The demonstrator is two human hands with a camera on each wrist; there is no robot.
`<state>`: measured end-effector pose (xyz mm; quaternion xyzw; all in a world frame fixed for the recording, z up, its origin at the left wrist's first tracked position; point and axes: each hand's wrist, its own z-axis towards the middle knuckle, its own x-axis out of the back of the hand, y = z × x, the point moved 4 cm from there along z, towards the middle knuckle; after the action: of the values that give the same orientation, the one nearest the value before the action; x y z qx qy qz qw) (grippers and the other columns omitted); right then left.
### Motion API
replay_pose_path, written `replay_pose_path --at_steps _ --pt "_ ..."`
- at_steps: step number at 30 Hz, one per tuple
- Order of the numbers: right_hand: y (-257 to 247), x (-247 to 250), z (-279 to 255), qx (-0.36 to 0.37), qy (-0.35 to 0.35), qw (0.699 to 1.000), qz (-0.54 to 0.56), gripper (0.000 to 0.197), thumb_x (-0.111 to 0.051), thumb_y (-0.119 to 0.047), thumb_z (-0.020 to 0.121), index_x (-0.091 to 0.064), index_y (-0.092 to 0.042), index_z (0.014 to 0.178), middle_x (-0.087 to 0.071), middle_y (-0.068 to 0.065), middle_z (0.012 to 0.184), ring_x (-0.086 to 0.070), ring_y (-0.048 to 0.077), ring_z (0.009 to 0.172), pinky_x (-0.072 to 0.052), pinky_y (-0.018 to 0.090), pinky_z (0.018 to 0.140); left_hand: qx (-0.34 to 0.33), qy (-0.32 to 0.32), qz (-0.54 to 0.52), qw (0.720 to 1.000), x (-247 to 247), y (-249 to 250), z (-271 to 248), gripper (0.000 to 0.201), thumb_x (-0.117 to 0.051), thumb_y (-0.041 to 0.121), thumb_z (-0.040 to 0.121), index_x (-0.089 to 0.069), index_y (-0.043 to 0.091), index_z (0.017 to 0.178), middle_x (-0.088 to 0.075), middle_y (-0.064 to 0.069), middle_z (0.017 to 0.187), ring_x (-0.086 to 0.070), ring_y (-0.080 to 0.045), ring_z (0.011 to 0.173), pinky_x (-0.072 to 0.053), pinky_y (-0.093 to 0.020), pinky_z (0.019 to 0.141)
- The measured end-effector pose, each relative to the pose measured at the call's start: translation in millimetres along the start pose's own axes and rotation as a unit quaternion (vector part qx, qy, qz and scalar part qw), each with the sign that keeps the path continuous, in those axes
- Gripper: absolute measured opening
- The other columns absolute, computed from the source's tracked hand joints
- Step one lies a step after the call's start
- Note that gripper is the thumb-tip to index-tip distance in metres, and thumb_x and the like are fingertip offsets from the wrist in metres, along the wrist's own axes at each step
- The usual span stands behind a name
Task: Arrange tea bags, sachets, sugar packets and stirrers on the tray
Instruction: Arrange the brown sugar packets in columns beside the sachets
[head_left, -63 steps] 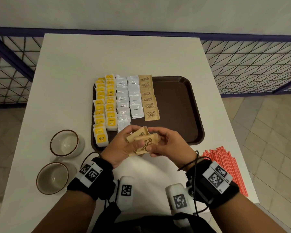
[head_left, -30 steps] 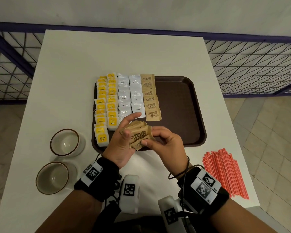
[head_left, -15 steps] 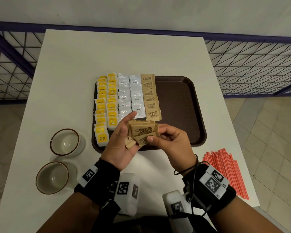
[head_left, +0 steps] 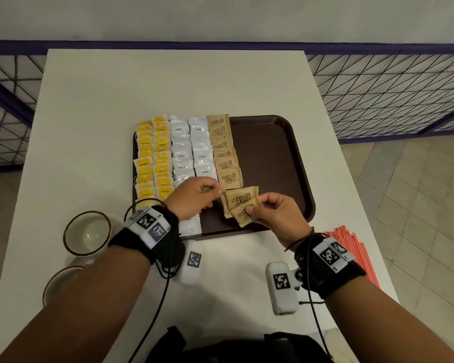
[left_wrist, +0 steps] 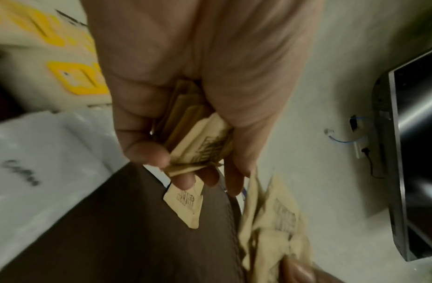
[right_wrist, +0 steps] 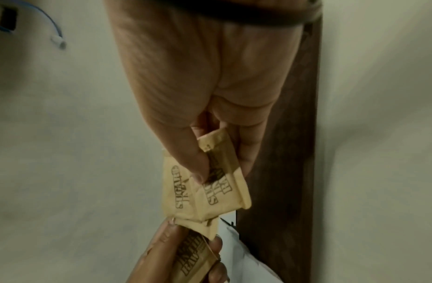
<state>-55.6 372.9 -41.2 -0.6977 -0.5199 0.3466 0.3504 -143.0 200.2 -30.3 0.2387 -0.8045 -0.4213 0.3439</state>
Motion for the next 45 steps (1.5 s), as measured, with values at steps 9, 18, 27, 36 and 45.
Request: replay_pose_path --at_steps 9,18,27,36,45 --pt "14 11 40 -0.045 0.004 0.999 -0.023 0.01 -0.07 0.002 0.077 -0.064 -0.004 0.082 -0.07 0.019 0.092 -0.067 0.024 0.081 -0.057 0.032 0.078 -0.007 -0.083 0.258 0.963 -1 5 57 0.01 -0.061 0.023 0.088 -0.066 0.02 0.096 -0.062 0.001 0.107 -0.056 -0.015 0.098 -0.04 -0.024 0.084" --pt "25 17 47 -0.027 0.062 0.972 -0.225 0.009 -0.071 -0.016 0.081 -0.065 -0.021 0.076 -0.072 0.011 0.082 -0.07 0.026 0.078 -0.057 0.045 0.077 -0.003 -0.056 0.381 0.923 -5 3 86 0.009 -0.056 0.022 0.088 -0.065 0.023 0.085 -0.062 -0.004 0.098 -0.06 -0.024 0.09 -0.049 -0.035 0.079" --pt "31 8 52 -0.021 0.122 0.959 -0.256 0.017 -0.075 -0.02 0.077 -0.058 -0.02 0.074 -0.071 0.009 0.083 -0.069 0.022 0.076 -0.057 0.04 0.074 0.004 -0.029 0.425 0.905 -6 7 91 0.008 -0.055 0.026 0.089 -0.063 0.027 0.086 -0.059 -0.005 0.102 -0.059 -0.03 0.094 -0.052 -0.04 0.081" --pt "30 5 48 -0.012 0.113 0.948 -0.298 0.021 -0.076 -0.017 0.076 -0.056 -0.018 0.08 -0.059 -0.004 0.073 -0.059 0.01 0.069 -0.053 0.021 0.065 0.002 -0.043 0.454 0.89 -11 7 88 0.011 -0.053 0.025 0.09 -0.063 0.027 0.094 -0.058 -0.006 0.104 -0.058 -0.03 0.097 -0.05 -0.039 0.082" --pt "28 6 39 0.002 0.111 0.944 -0.31 0.029 -0.073 -0.007 0.077 -0.05 -0.023 0.069 -0.054 -0.008 0.065 -0.051 0.001 0.06 -0.042 0.002 0.055 -0.011 -0.034 0.453 0.891 -11 8 87 0.009 -0.052 0.026 0.091 -0.06 0.027 0.088 -0.057 -0.004 0.1 -0.057 -0.03 0.096 -0.048 -0.038 0.079"
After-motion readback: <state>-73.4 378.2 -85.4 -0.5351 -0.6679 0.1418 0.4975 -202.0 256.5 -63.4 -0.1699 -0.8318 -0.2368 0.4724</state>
